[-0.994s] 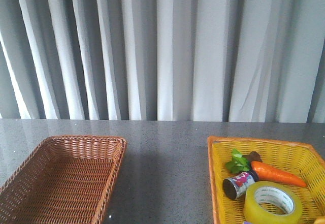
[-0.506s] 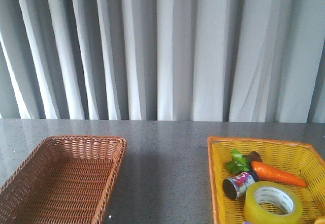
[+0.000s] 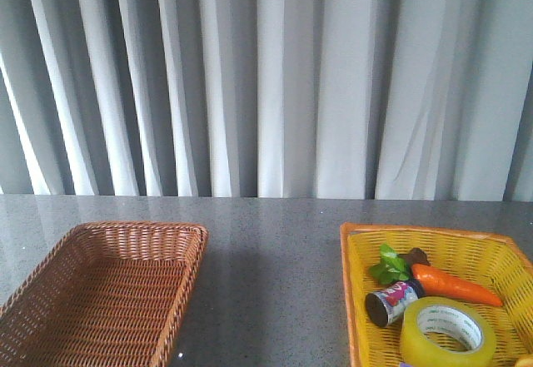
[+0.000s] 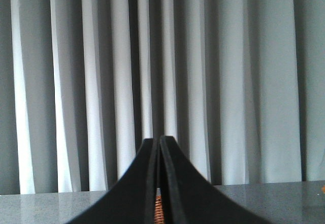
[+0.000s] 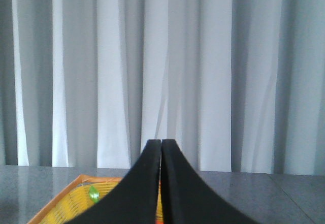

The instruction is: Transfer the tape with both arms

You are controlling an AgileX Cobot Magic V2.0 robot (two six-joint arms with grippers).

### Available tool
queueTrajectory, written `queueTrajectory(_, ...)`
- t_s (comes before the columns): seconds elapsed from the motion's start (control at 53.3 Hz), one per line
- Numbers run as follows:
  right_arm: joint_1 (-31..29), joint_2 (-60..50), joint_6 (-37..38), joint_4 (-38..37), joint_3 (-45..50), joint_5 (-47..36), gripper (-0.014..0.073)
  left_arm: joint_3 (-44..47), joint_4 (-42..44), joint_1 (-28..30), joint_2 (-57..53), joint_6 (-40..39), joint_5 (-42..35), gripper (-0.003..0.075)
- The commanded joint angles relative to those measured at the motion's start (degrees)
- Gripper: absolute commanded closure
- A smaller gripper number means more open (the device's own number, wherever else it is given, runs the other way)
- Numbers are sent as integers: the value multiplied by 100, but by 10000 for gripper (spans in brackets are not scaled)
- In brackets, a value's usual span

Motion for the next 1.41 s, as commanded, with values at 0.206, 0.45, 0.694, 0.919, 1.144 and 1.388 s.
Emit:
queueTrajectory(0.206,-7,1541,159,-48,-2006,-836,602,-2701,-33,-307,1980,72,-203,727)
queueTrajectory(0.45,316,1570,162,-51,-2017,-978,602,-3014,-33,-352,2079,72,-1349,727)
queueTrajectory(0.694,355,2087,178,-51,-2036,269,565,-3050,-103,-352,2084,-267,-198,720)
queueTrajectory(0.919,673,2708,125,-54,-2868,1930,346,-4257,-103,-352,2919,-345,1886,659)
queueTrajectory(1.144,1185,3362,-543,-53,-4196,3678,80,-6054,-98,-352,4210,-339,3937,423)
queueTrajectory(1.388,1209,3551,-709,34,-4559,4148,36,-6622,-151,-352,5013,-388,4199,150)
